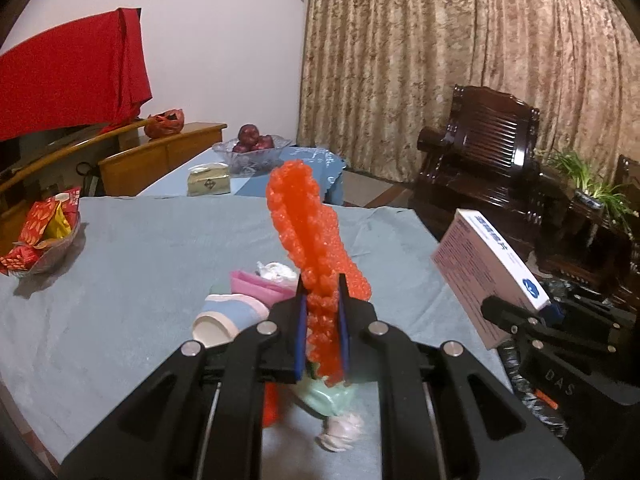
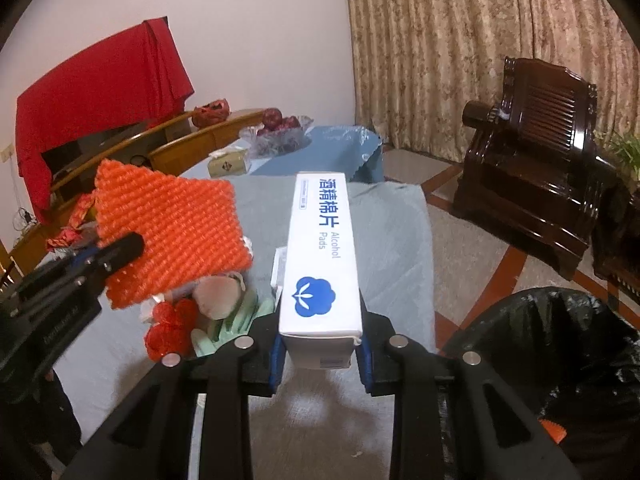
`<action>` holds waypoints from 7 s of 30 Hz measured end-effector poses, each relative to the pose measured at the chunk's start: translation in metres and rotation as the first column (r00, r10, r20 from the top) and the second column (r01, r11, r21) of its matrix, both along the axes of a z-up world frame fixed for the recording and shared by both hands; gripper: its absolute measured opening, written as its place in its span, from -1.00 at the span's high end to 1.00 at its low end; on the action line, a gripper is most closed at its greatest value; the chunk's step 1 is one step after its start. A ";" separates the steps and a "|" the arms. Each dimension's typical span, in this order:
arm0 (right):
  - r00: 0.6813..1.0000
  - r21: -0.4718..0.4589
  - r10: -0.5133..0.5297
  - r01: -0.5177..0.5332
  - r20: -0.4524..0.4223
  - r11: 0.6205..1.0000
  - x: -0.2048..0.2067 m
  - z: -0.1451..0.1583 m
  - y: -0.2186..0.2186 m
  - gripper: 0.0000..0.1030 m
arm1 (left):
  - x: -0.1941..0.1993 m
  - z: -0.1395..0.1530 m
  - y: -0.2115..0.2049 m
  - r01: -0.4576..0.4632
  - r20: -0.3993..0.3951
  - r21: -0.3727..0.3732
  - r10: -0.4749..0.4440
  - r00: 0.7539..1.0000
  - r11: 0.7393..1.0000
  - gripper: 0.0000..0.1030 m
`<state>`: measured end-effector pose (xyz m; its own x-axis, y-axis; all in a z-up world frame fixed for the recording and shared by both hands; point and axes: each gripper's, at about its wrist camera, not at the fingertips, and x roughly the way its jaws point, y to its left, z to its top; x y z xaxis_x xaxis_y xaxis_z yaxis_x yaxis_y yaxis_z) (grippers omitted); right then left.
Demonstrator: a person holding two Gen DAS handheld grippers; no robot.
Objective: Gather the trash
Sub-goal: 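Carry the box and orange net over the bin and open both grippers, then move both grippers back over the remaining trash on the table, then grasp the green rubber glove with the right gripper while the left gripper grasps the red bag, then lift the glove and red bag and carry them toward the bin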
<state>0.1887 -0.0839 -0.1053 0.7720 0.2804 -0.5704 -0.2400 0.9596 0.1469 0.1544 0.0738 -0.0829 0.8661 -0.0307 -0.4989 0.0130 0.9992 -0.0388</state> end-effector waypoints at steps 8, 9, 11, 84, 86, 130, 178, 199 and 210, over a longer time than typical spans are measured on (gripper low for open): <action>0.999 0.013 -0.027 0.027 0.034 1.000 -0.015 0.024 -0.020 0.44 | -0.014 0.014 -0.025 0.048 0.022 -0.003 -0.048 0.999 0.999 0.77; 0.999 0.014 -0.031 0.031 0.039 0.999 -0.018 0.027 -0.024 0.44 | -0.016 0.015 -0.025 0.056 0.025 -0.003 -0.056 0.998 0.998 0.77; 0.998 0.014 -0.042 0.041 0.050 0.999 -0.023 0.032 -0.033 0.44 | -0.019 0.018 -0.034 0.075 0.030 -0.001 -0.075 0.997 0.997 0.77; 0.987 0.002 -0.157 0.157 0.034 0.988 -0.065 0.014 -0.099 -0.88 | -0.056 -0.004 -0.006 0.029 -0.022 0.042 -0.028 0.999 0.999 -0.85; 0.991 0.001 -0.133 0.133 0.036 0.991 -0.062 0.012 -0.086 -0.88 | -0.058 -0.006 0.010 0.002 -0.023 0.043 -0.001 1.000 0.999 -0.85; 0.969 -0.046 0.142 -0.154 -0.203 0.987 0.028 -0.108 0.119 -0.29 | -0.028 -0.083 0.139 -0.188 -0.171 0.018 0.188 0.967 0.982 -0.84; 0.954 0.009 0.228 -0.230 -0.194 0.973 0.010 -0.077 0.078 0.55 | -0.015 -0.090 0.087 -0.091 -0.235 -0.034 0.081 0.969 0.995 0.39; 0.973 0.033 0.224 -0.222 -0.054 0.974 -0.030 -0.011 0.057 0.55 | -0.048 -0.029 0.053 -0.059 -0.124 -0.005 0.058 0.991 0.998 0.39; 0.988 0.043 0.152 -0.152 0.003 0.987 -0.046 0.016 0.018 0.55 | -0.056 -0.009 0.023 0.002 -0.085 -0.021 -0.004 0.996 1.000 0.39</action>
<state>0.1424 -0.0655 -0.0894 0.7185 0.4186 -0.5555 -0.3826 0.9048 0.1869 0.0986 0.0963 -0.0922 0.8203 -0.0440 -0.5703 0.0114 0.9981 -0.0607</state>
